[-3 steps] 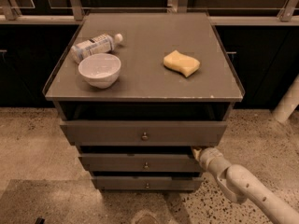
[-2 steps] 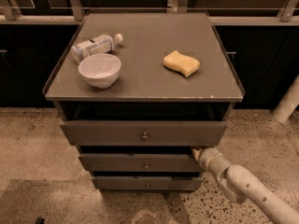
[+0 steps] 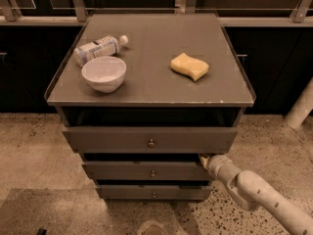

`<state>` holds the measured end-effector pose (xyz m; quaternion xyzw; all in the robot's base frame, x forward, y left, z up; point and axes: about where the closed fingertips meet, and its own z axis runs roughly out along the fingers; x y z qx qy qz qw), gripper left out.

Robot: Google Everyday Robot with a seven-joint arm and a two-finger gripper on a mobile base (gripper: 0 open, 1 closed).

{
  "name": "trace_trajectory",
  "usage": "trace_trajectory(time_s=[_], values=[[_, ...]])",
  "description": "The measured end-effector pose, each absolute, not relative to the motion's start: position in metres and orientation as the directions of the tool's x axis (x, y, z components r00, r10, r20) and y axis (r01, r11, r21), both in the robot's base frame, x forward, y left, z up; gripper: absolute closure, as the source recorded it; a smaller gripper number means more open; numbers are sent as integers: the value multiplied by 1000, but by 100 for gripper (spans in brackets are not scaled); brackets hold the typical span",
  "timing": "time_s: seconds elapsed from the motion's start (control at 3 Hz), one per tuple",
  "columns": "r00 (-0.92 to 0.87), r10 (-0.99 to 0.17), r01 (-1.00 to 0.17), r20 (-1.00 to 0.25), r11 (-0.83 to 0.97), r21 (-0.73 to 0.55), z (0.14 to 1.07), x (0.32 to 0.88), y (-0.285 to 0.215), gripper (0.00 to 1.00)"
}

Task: Open middle drawer

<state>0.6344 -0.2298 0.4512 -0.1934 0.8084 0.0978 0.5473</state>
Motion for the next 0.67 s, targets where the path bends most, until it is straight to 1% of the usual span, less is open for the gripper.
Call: trace_trajectory(time_s=[0.33,0.67], values=[[-342,-226,-456,-912,889,-50,447,634,-215,100],[-416,-303,-592,-858,806,2,440,627,-166,100]])
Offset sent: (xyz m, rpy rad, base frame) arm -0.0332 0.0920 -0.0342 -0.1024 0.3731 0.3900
